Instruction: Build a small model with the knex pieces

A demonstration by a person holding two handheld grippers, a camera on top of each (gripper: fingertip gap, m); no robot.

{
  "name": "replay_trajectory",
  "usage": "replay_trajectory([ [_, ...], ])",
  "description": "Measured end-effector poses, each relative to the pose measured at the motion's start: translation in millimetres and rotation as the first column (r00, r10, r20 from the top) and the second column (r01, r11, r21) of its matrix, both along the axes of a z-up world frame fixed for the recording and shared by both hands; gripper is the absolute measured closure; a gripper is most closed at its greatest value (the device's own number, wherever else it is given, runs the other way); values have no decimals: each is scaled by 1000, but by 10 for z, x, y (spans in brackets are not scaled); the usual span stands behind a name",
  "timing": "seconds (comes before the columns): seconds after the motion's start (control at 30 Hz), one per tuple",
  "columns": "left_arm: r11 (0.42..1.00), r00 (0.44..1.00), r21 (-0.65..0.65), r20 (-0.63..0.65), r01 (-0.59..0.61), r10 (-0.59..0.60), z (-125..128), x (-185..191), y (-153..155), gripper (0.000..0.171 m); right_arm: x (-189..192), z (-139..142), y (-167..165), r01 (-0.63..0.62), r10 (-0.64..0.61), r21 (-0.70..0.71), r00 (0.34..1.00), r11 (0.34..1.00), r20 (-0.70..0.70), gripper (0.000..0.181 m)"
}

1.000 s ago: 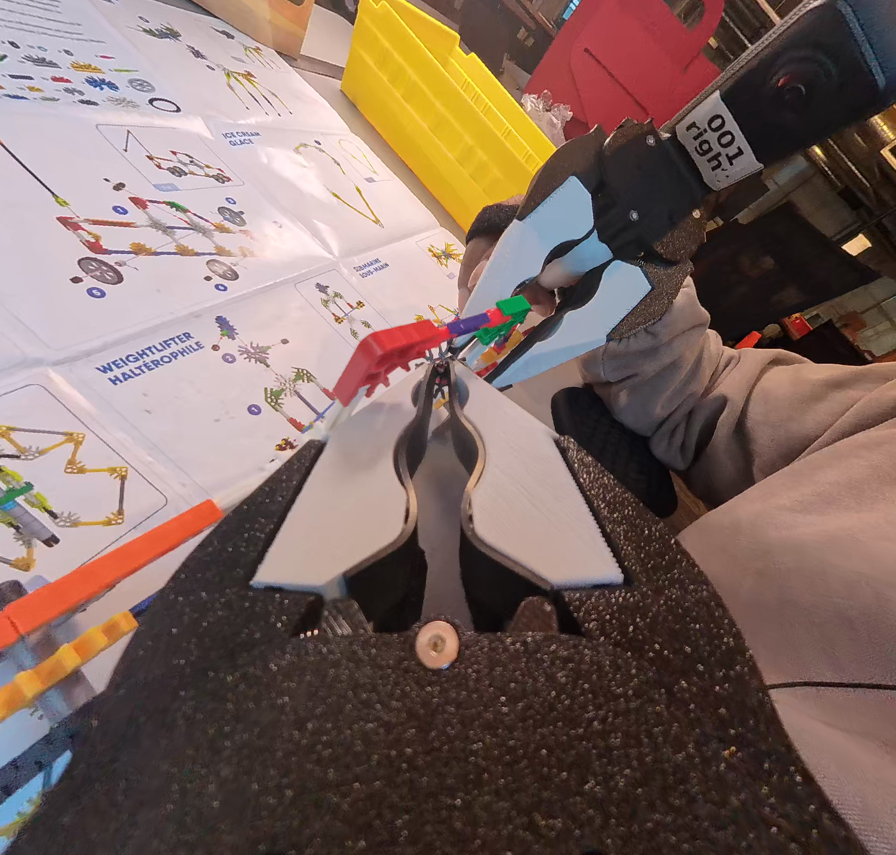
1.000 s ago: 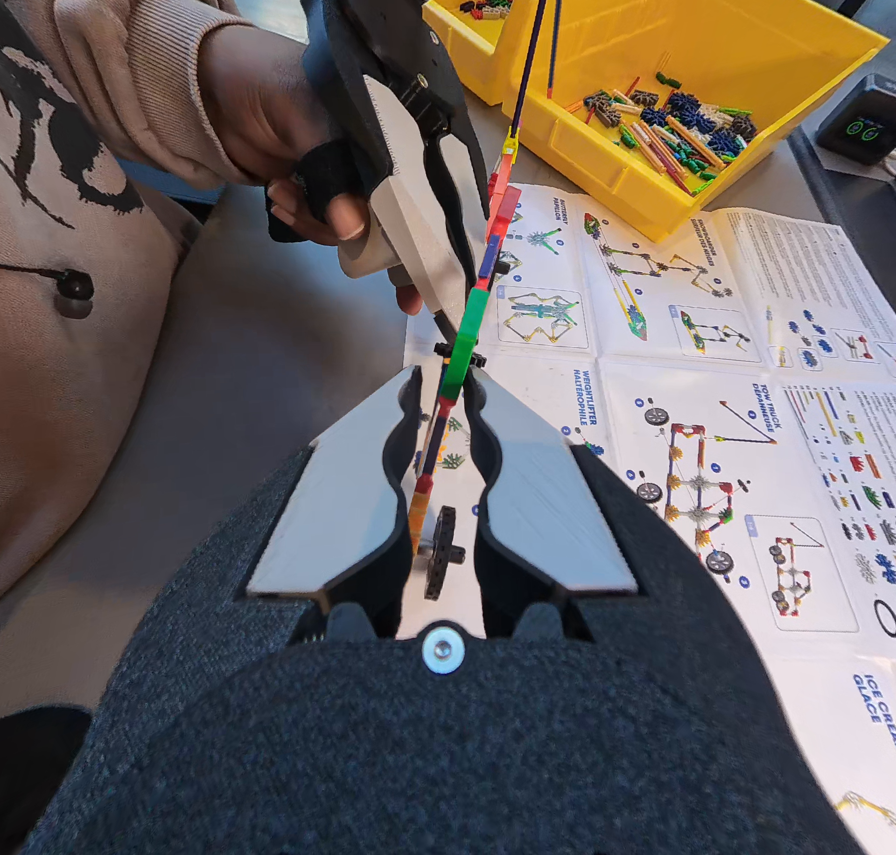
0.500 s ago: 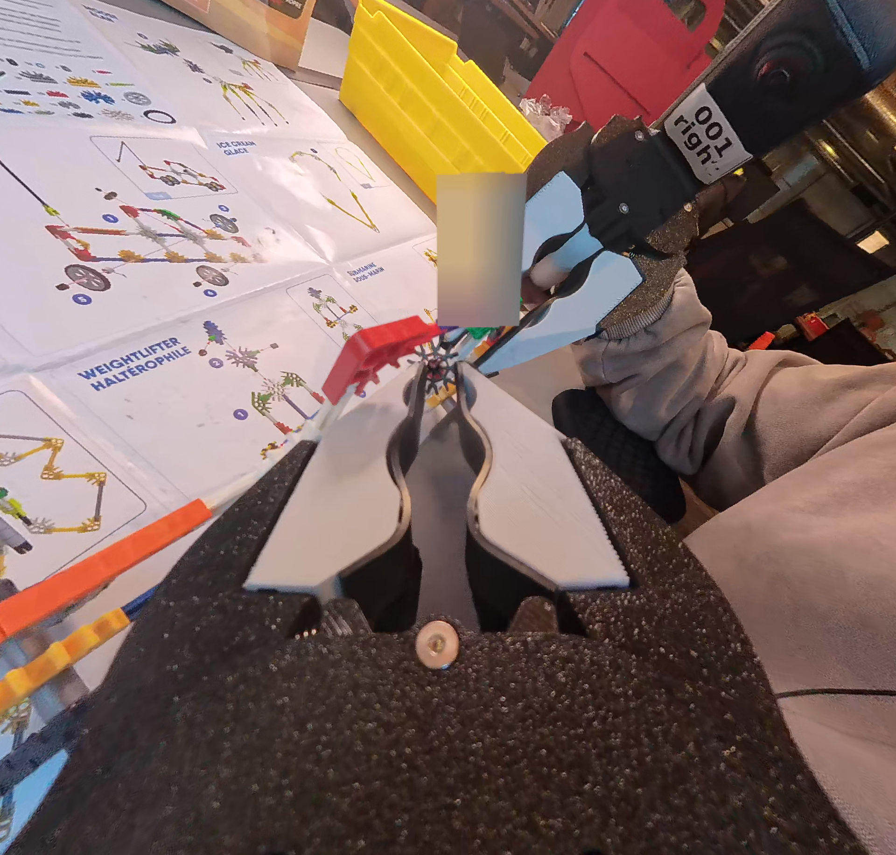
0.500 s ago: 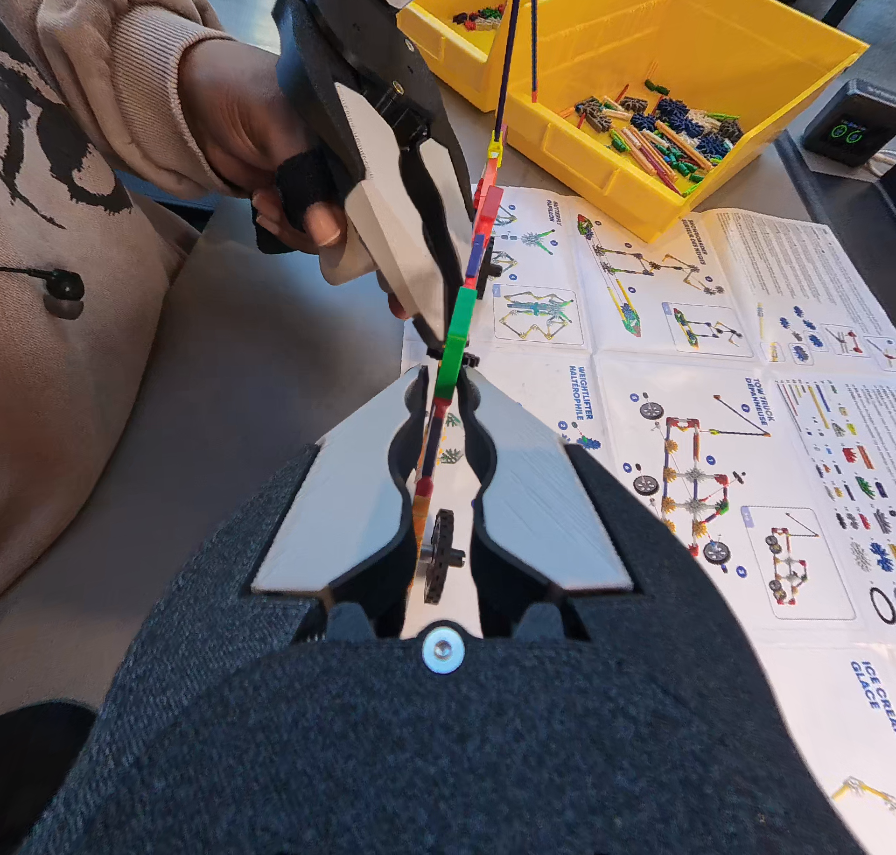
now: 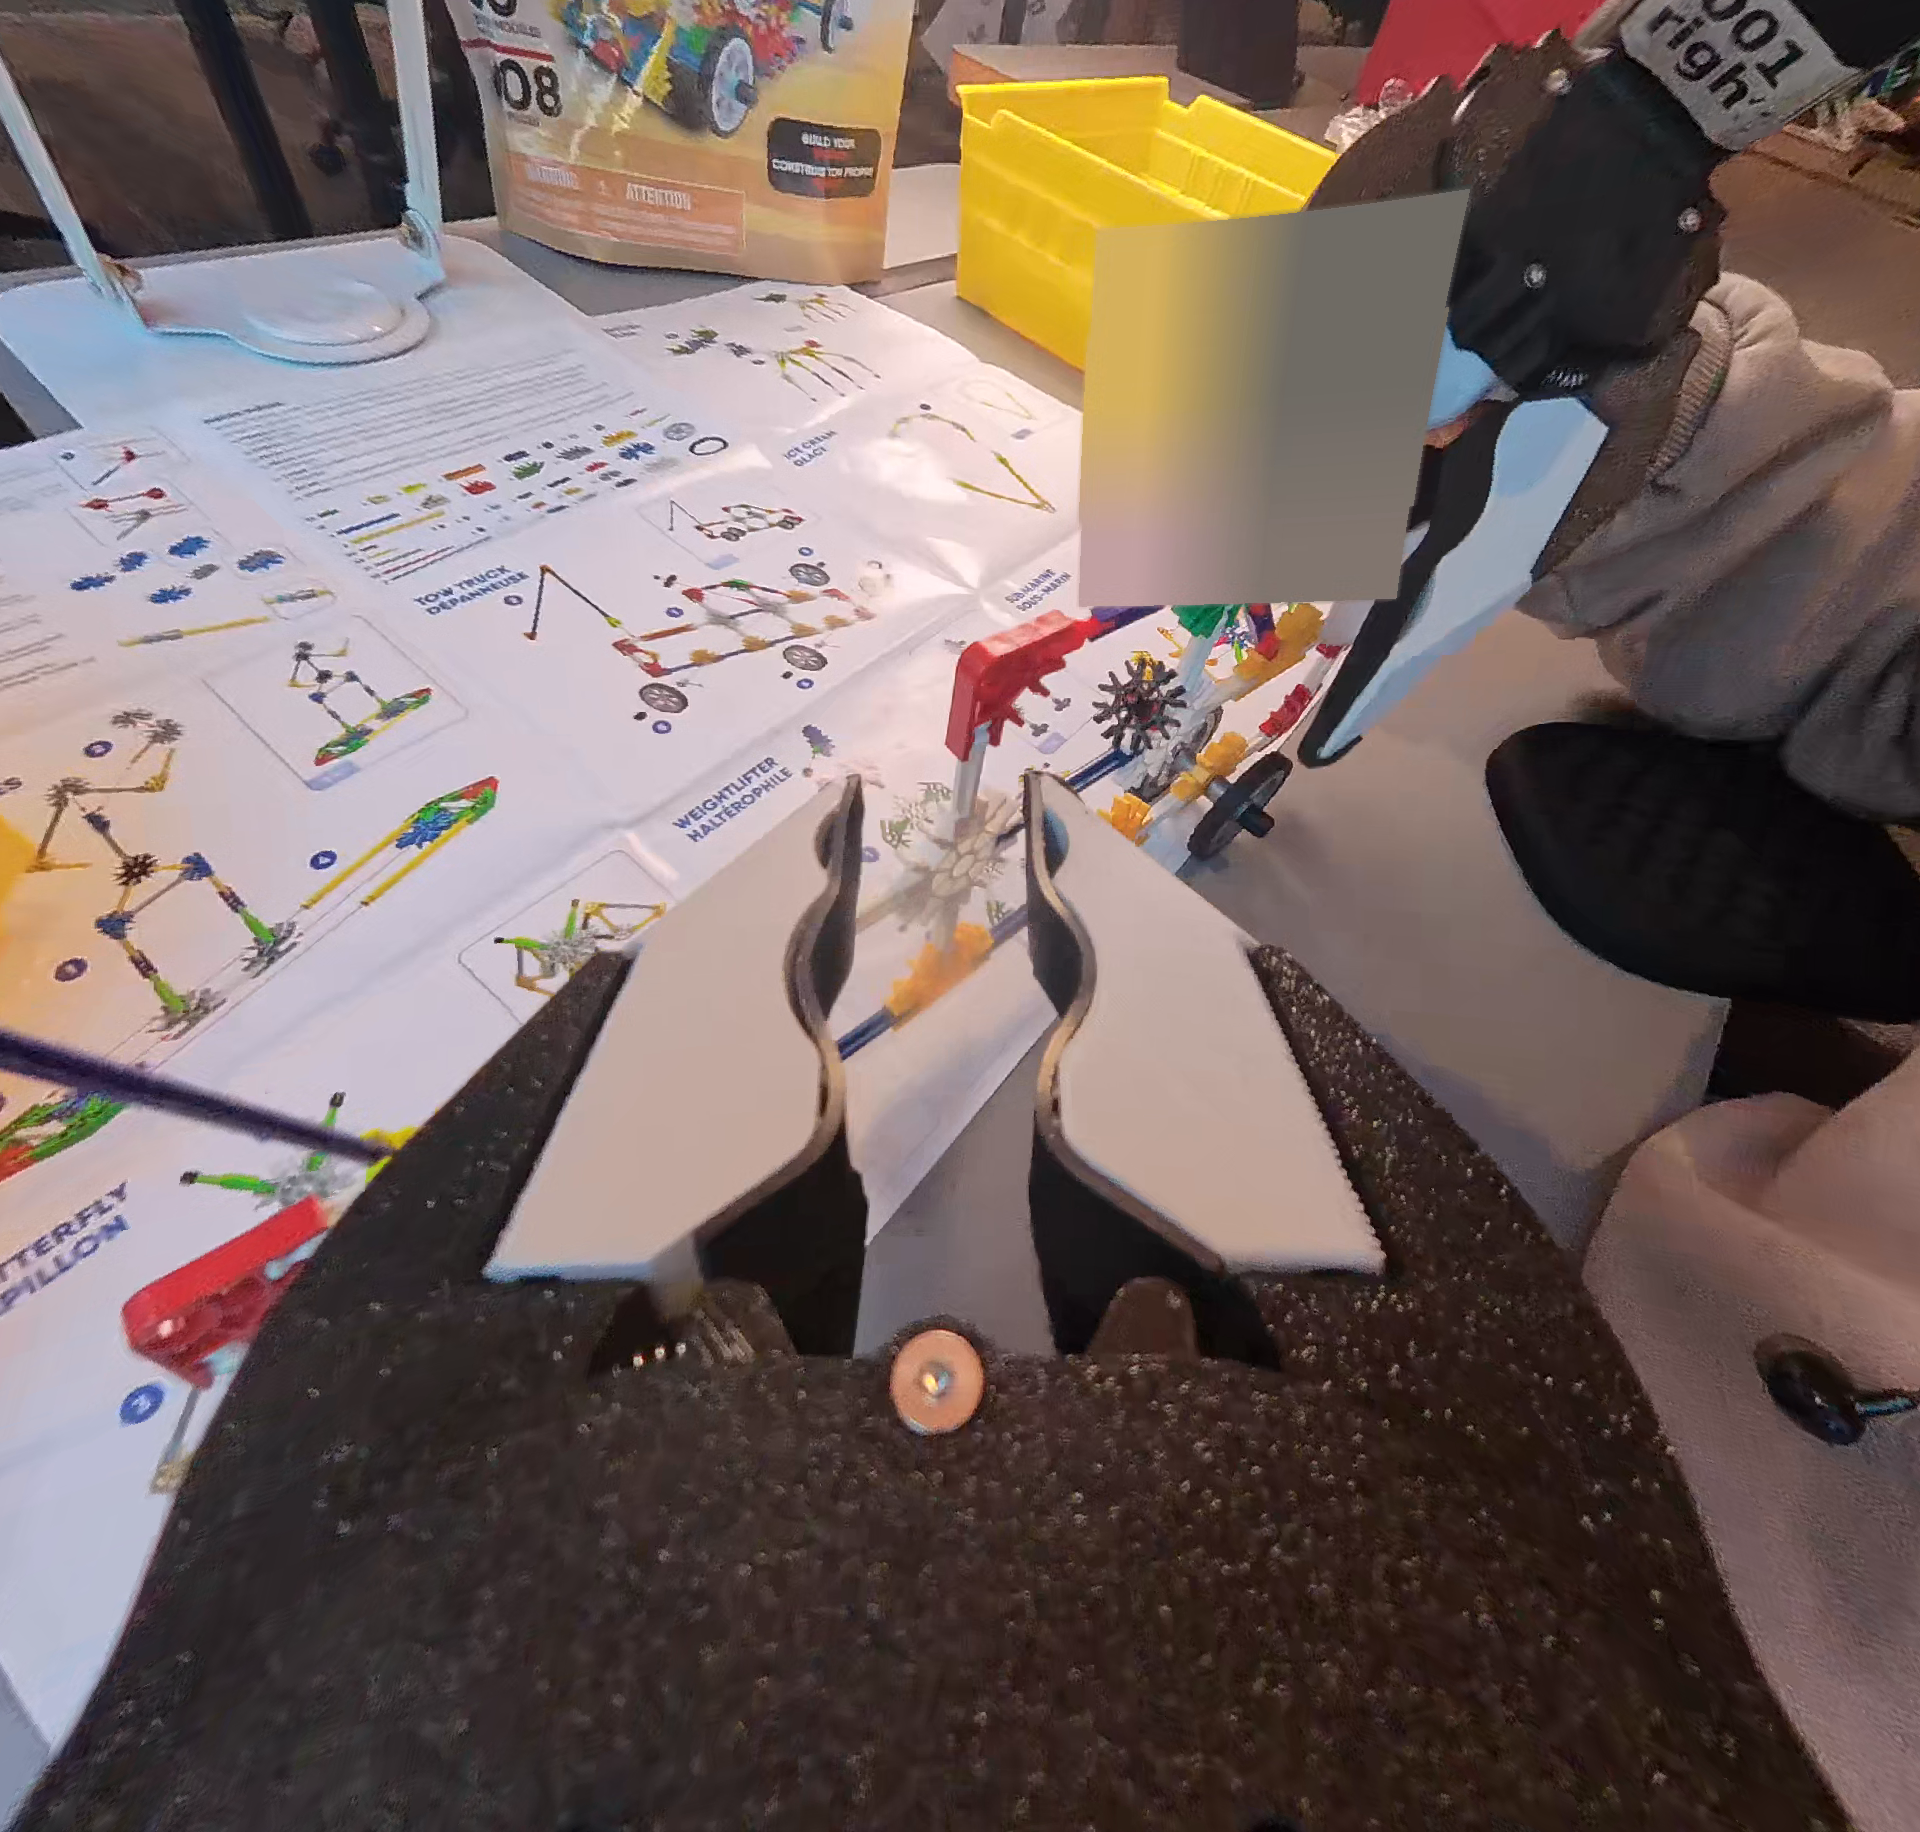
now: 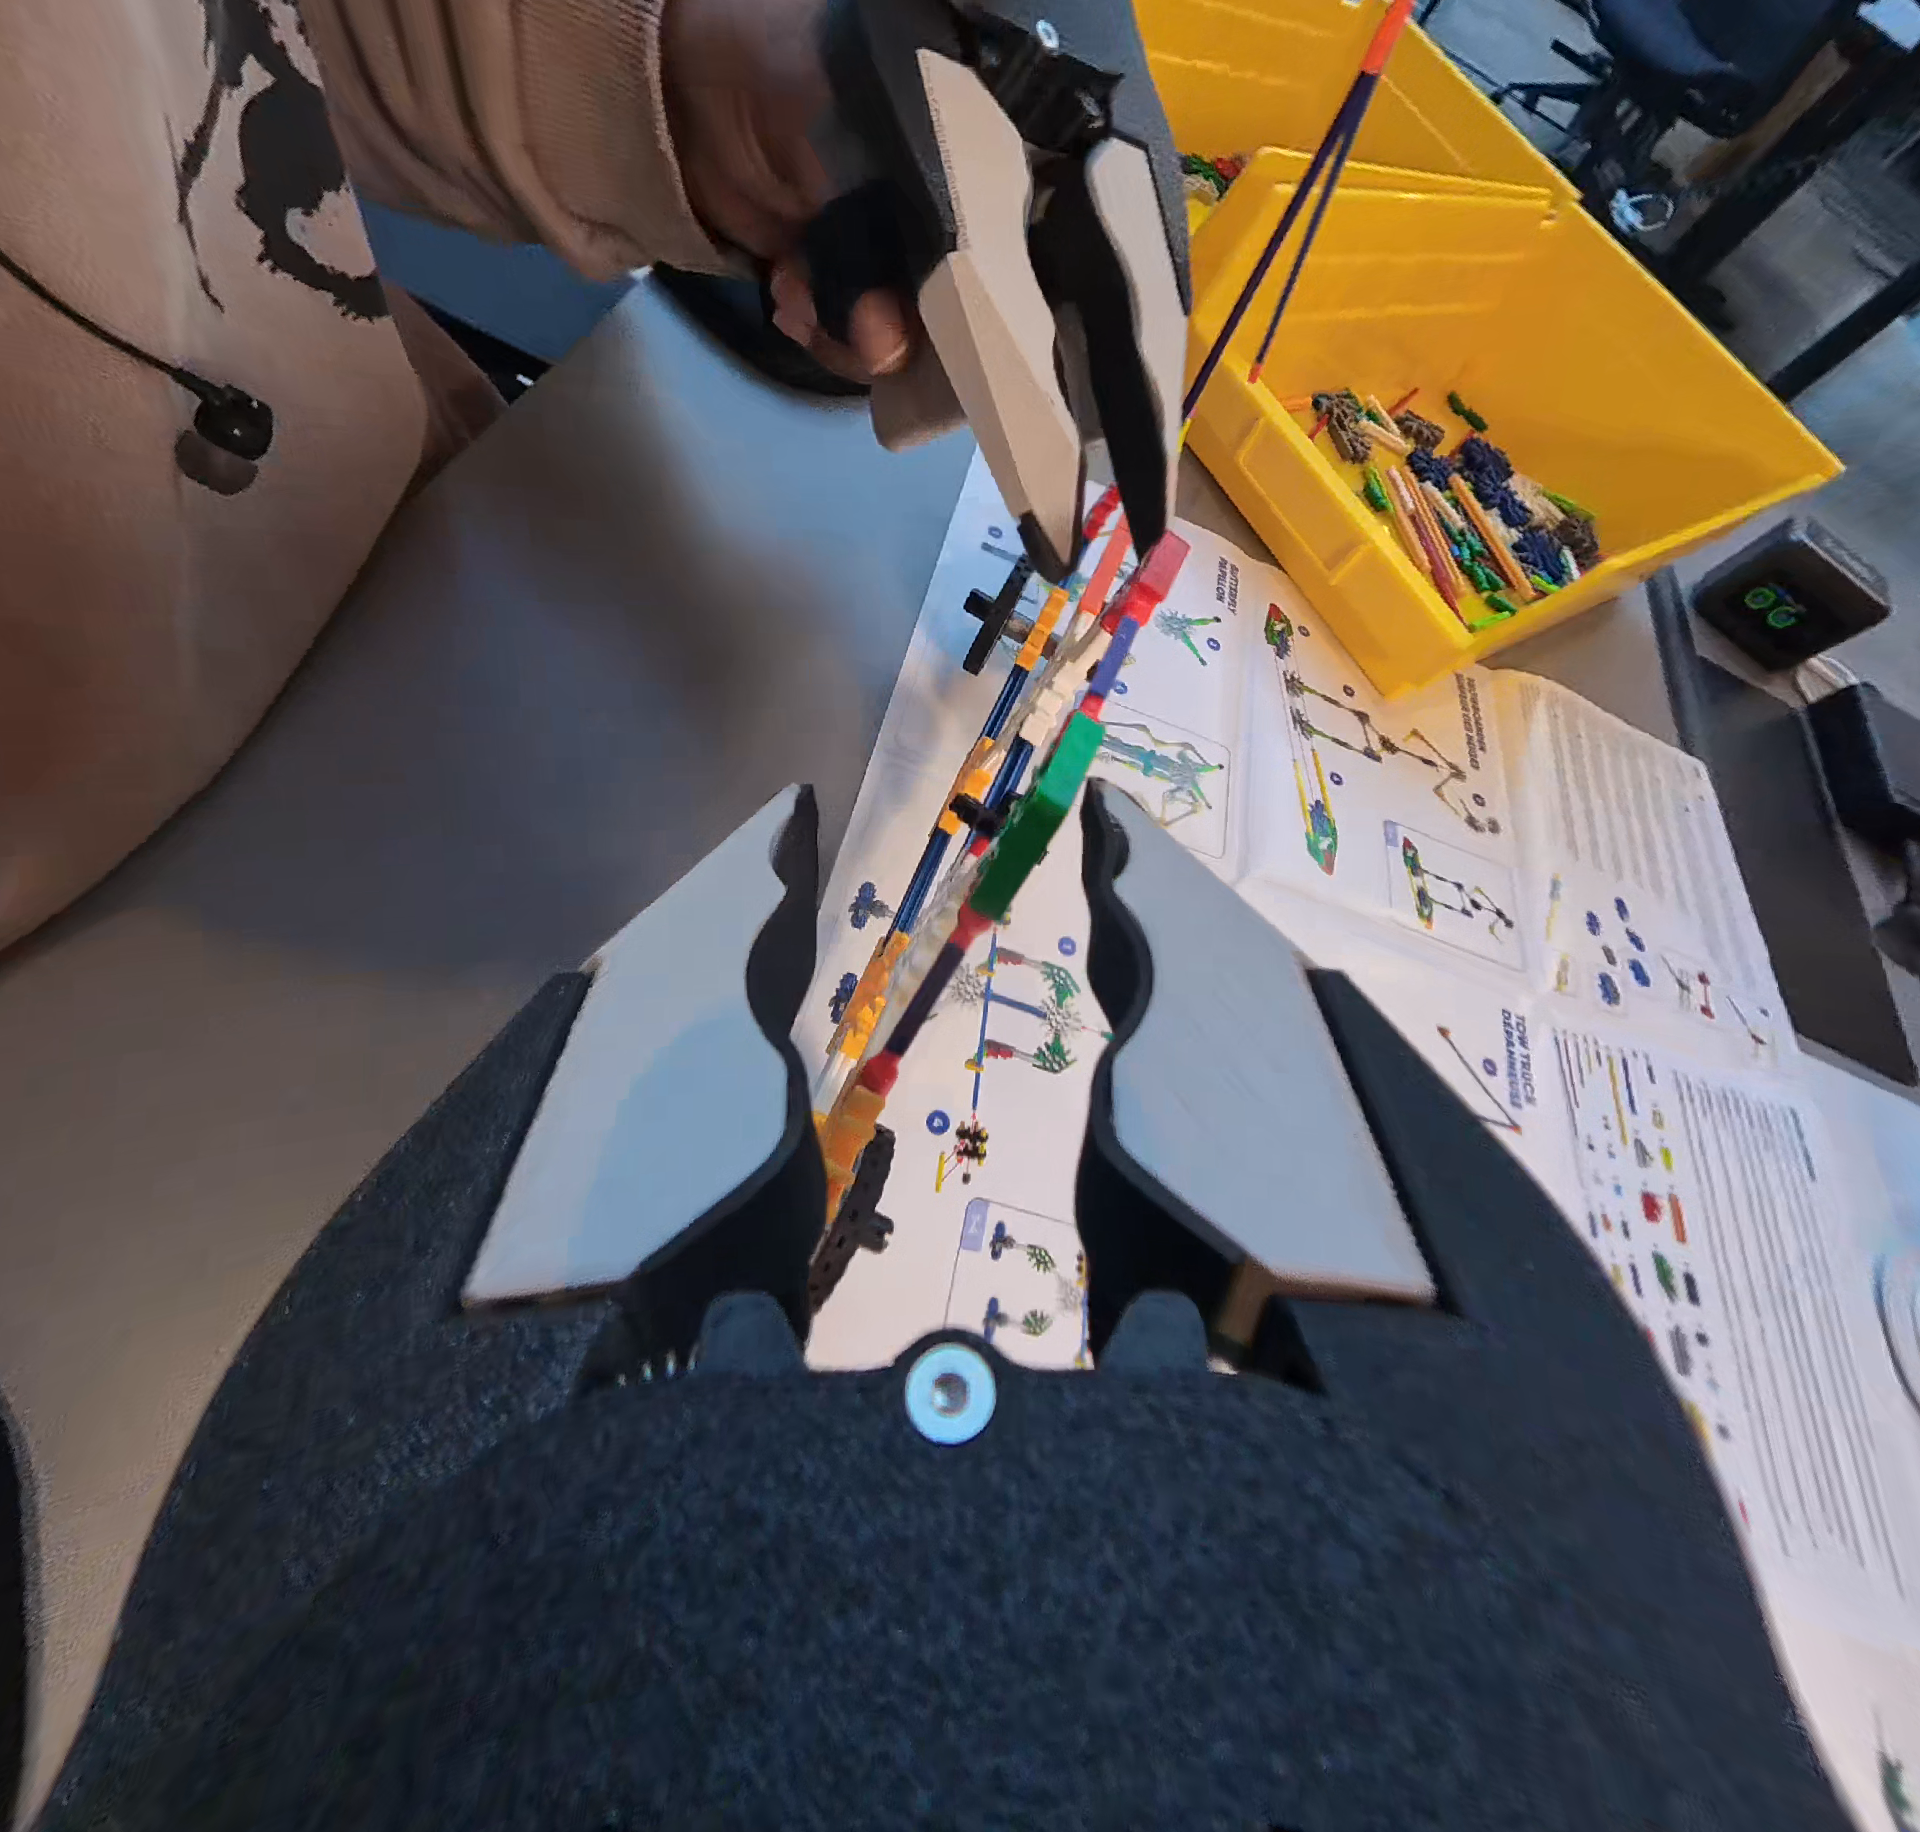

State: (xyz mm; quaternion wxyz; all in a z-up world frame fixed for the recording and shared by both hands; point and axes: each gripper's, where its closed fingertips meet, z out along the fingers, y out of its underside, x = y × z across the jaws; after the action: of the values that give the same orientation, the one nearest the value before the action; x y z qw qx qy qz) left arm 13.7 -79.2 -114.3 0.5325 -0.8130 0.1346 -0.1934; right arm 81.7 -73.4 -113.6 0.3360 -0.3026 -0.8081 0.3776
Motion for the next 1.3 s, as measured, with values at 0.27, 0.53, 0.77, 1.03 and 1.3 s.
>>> replay_trajectory([
  [0.27,994,975,74,-213,86,-68,-175,175,207,141,-59,-102,-48,-139,136,10,979,990,152,128],
  [0.53,994,964,27,-249,107,-97,-262,9,112,149,30,229,43,4,-9,62,997,998,79,136],
  [0.77,986,974,-13,-154,167,-167,-281,48,78,150,-40,-60,-232,127,-133,429,991,894,-16,154],
  [1.03,983,973,-66,-141,173,-181,-298,56,61,151,-270,-267,-72,218,-245,872,963,439,-117,143],
  [1.3,984,969,-71,-173,165,-176,-316,62,37,153,-222,-301,90,158,-367,967,927,200,-76,149],
])
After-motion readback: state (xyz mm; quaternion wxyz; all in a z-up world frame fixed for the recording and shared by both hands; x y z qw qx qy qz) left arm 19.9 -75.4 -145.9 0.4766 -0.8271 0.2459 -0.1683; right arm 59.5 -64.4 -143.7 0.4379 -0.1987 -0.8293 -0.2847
